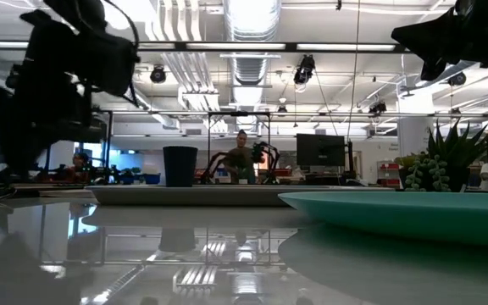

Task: Pick and place plate/cup/fork/spoon on tray
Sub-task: Put the black spoon on the gray serving tray to the bottom of the black cup

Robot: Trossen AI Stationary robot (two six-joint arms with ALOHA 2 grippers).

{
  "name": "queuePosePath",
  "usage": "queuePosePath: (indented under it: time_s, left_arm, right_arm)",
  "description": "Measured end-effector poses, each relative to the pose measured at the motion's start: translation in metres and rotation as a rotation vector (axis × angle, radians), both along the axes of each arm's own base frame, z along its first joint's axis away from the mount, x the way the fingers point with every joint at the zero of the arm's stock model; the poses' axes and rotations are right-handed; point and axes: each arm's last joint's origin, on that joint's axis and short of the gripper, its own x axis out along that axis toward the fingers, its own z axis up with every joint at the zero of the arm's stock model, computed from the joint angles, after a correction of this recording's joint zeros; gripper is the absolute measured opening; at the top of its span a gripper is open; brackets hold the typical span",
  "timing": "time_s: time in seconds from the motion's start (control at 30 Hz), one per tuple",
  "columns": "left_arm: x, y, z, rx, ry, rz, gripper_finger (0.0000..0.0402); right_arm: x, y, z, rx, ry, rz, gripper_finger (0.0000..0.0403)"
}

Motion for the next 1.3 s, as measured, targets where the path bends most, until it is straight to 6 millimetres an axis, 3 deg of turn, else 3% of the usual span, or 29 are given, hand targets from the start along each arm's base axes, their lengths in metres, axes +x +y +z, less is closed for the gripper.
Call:
queuePosePath:
  time_s: [0.1,0.2,0.4,0.73,1.13,1.3]
  left_arm:
    - [-0.003,-0.003,0.007,0.006,0.264,0.012,0.0007]
    - [-0.002,-0.004,0.005,-0.012,0.408,0.012,0.0003]
    - [0.006,-0.005,-0.013,-0.010,0.326,-0.026,0.0000]
    - [-0.008,-0.005,-0.036,0.023,0.317,-0.031,0.0000]
    - [-0.007,-0.015,-0.036,0.038,0.293,-0.069,0.0000]
    - [0.011,-0.024,-0.037,0.016,0.119,-0.079,0.0000]
  right_arm:
    - [0.000,0.000,0.000,-0.002,0.001,0.000,0.0009]
    - [0.000,0.000,0.000,-0.008,0.003,-0.002,0.0009]
    - [0.000,0.000,0.000,-0.008,0.003,-0.002,0.0009]
    - [0.000,0.000,0.000,-0.008,0.003,-0.002,0.0009]
    - [0.000,0.000,0.000,-0.008,0.004,-0.001,0.0009]
    - [0.000,0.000,0.000,-0.008,0.005,-0.001,0.0009]
